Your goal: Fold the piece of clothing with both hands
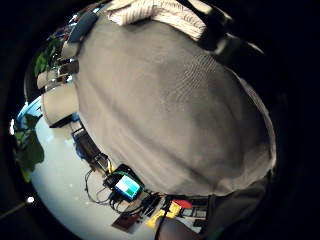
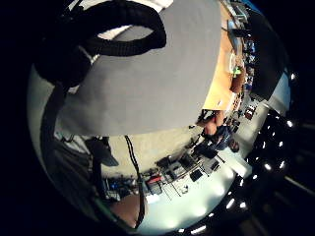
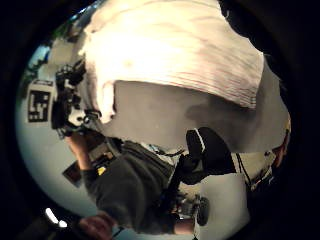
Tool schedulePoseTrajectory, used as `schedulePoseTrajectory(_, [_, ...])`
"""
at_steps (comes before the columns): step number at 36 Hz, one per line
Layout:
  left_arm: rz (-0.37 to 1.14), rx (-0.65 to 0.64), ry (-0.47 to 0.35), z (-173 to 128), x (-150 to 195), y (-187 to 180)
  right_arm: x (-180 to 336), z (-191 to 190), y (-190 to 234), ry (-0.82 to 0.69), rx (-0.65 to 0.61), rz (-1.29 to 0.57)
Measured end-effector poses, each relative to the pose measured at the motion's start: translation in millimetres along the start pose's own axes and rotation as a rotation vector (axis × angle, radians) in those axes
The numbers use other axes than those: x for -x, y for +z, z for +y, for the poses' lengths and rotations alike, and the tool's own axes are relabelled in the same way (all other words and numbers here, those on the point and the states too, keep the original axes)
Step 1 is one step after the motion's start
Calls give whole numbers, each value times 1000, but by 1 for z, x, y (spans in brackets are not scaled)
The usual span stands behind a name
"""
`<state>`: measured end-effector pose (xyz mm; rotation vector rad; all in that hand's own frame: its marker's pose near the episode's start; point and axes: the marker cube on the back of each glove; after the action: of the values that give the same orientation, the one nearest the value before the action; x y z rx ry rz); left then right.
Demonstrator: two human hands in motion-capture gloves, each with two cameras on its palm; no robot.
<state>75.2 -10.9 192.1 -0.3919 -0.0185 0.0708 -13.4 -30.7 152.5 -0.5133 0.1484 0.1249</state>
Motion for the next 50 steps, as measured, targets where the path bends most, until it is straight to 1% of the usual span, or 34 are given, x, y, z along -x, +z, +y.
schedulePoseTrajectory(1, [-12,-7,-21,1,0,0,1,-9,4,-36,-37,9])
schedulePoseTrajectory(2, [-21,-33,-22,-1,0,-1,2,-17,6,-72,-82,18])
schedulePoseTrajectory(4, [-32,-106,8,-12,1,-3,4,-26,8,-107,-147,35])
schedulePoseTrajectory(6, [-67,-170,6,-19,2,-8,5,-32,8,-112,-192,41])
schedulePoseTrajectory(9, [-164,-254,-57,-16,3,-19,7,-41,4,-107,-270,35])
schedulePoseTrajectory(11, [-207,-318,-60,-16,1,-27,8,-46,0,-101,-319,34])
schedulePoseTrajectory(13, [-242,-369,-68,-21,2,-33,8,-49,-3,-100,-338,35])
schedulePoseTrajectory(14, [-262,-368,-94,-21,5,-35,8,-51,-3,-101,-335,35])
schedulePoseTrajectory(15, [-283,-341,-134,-19,9,-35,7,-53,-3,-102,-326,34])
schedulePoseTrajectory(17, [-309,-246,-213,-12,17,-33,6,-57,-3,-109,-299,30])
schedulePoseTrajectory(18, [-305,-220,-212,-9,18,-34,5,-57,-3,-114,-287,26])
schedulePoseTrajectory(19, [-289,-226,-170,-8,16,-36,6,-55,-5,-122,-276,20])
schedulePoseTrajectory(21, [-232,-281,-10,-5,8,-46,8,-47,-9,-142,-251,3])
schedulePoseTrajectory(22, [-205,-293,69,-2,4,-51,9,-43,-11,-152,-236,-4])
schedulePoseTrajectory(23, [-184,-285,128,2,1,-54,10,-39,-13,-163,-220,-9])
schedulePoseTrajectory(24, [-171,-263,164,5,1,-56,11,-34,-16,-174,-206,-12])
schedulePoseTrajectory(26, [-170,-213,181,4,6,-56,13,-22,-23,-196,-188,-14])
schedulePoseTrajectory(29, [-214,-175,143,-7,22,-61,17,7,-43,-227,-175,-17])
schedulePoseTrajectory(32, [-245,-151,124,-2,30,-78,19,37,-71,-240,-184,-17])
schedulePoseTrajectory(35, [-252,-167,106,10,33,-110,15,52,-106,-206,-235,-2])
schedulePoseTrajectory(38, [-271,-233,30,3,40,-151,8,50,-148,-142,-324,11])
schedulePoseTrajectory(41, [-311,-338,-86,-21,47,-186,1,22,-181,-58,-413,22])
schedulePoseTrajectory(44, [-354,-457,-186,-38,45,-207,-2,-17,-196,17,-482,27])
schedulePoseTrajectory(46, [-371,-482,-265,-51,48,-207,-4,-43,-195,57,-518,32])
schedulePoseTrajectory(48, [-382,-486,-338,-69,53,-197,-6,-70,-186,100,-556,35])
schedulePoseTrajectory(50, [-367,-493,-368,-85,54,-186,-8,-92,-175,142,-589,26])
